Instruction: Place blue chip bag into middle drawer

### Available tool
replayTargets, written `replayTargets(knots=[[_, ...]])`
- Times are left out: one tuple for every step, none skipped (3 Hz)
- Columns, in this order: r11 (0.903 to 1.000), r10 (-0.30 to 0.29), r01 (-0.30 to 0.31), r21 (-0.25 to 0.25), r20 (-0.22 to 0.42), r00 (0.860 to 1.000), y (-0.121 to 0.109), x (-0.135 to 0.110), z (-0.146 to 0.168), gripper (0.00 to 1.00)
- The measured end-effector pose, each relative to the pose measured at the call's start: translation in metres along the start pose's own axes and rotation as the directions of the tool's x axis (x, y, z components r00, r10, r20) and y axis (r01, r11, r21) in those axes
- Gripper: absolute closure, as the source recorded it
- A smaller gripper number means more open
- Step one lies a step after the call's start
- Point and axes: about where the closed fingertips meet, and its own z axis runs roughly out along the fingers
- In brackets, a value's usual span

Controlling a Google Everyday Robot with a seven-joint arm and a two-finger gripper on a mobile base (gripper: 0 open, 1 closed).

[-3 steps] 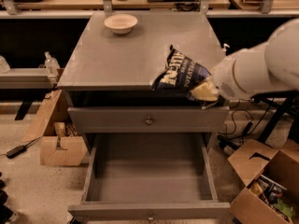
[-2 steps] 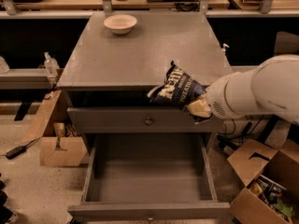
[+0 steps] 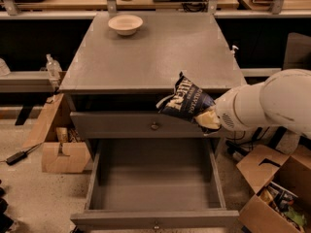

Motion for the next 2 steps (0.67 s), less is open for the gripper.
replayTargets(knots=[[0.9969,0.043,-0.045,-0.064,-0.027,0.999,0.02,0.058,0.024,1.0],[0.9923,0.026,-0.034,-0.119,-0.069,0.997,0.033,0.128,0.064,1.0]])
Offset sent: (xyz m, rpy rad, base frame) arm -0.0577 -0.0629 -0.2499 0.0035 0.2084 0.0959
